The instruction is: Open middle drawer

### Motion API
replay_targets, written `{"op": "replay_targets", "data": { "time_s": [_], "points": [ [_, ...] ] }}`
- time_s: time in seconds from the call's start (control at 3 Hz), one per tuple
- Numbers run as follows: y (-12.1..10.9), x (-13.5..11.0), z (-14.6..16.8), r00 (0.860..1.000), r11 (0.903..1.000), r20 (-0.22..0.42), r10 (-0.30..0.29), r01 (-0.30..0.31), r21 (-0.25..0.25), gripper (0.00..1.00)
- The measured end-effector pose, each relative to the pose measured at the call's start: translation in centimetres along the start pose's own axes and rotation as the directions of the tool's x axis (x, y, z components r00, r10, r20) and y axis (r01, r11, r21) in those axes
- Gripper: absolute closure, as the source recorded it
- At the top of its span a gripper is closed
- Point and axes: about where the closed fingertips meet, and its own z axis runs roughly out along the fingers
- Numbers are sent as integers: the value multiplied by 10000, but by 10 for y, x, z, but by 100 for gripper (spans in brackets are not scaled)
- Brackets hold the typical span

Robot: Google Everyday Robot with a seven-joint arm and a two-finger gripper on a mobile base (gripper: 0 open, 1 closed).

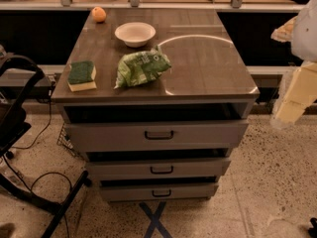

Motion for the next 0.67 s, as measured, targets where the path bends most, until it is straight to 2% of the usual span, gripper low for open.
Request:
{"op": "replay_targets", "data": {
  "time_s": [0.67],
  "points": [
    [4,1,9,9999,9997,32,-152,152,203,0]
  ]
}}
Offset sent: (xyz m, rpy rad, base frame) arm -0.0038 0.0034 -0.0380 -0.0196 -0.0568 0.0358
